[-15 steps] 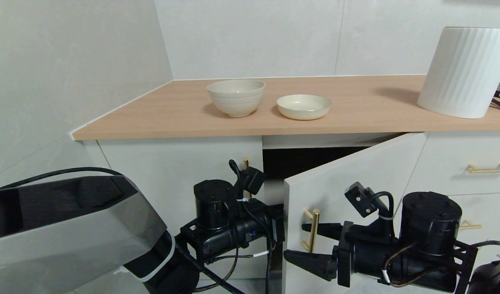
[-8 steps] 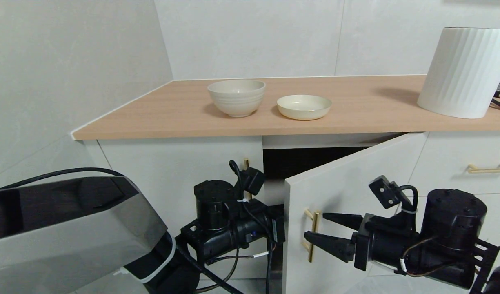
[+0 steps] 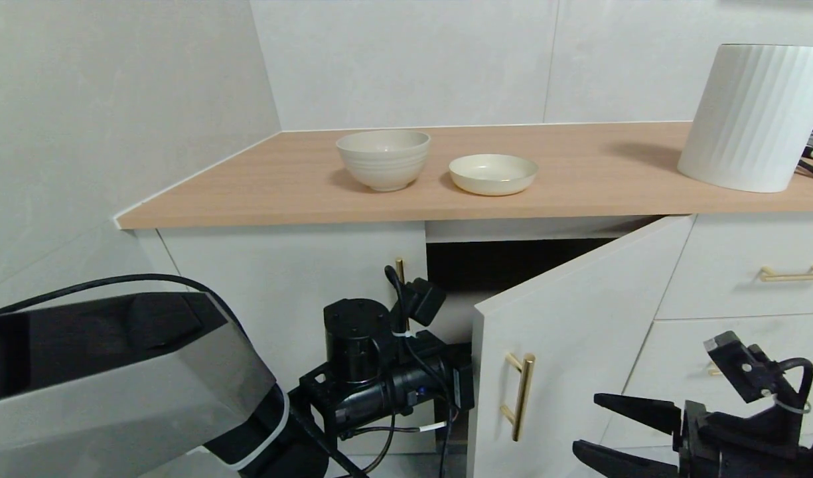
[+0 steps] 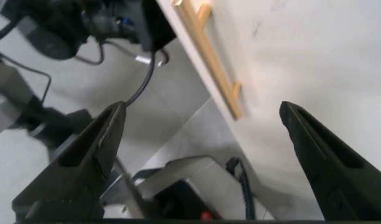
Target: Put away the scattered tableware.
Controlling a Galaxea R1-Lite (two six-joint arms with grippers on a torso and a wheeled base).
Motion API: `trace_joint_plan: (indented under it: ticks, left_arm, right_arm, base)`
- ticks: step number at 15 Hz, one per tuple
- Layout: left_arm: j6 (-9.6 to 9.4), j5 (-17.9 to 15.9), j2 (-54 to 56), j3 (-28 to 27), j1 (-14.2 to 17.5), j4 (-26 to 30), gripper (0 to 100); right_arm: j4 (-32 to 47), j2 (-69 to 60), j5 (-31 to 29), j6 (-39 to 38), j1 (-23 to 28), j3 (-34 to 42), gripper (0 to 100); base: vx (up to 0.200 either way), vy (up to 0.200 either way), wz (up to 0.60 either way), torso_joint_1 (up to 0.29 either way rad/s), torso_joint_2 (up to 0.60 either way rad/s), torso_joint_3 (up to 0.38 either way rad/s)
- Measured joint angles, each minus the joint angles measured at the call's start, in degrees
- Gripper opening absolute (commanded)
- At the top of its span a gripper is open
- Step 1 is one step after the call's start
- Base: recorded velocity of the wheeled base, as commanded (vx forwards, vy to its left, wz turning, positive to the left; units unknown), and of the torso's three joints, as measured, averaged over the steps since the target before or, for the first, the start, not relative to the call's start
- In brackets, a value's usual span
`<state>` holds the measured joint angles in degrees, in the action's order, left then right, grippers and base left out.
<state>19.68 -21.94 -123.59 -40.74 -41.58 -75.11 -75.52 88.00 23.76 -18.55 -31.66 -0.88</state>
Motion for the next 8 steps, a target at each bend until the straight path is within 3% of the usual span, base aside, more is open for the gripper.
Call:
trace_joint_plan:
  ticks: [3, 8]
  left_arm:
    - [0.0, 0.2, 0.1, 0.3, -0.1, 0.0, 0]
    - [0.02, 0.2, 0.1, -0.5, -1.5, 0.4, 0]
  right_arm:
    - [7.9, -7.5, 0.4, -0.1, 0.0, 0.6, 100]
    - [8.9, -12.8, 0.4, -0.2, -0.1, 0.9, 100]
  base:
    - [0.0, 0.0, 0.0, 0.0, 0.0, 0.0]
    - [-0.2, 0.0, 0.0, 0.001, 0.0, 0.002]
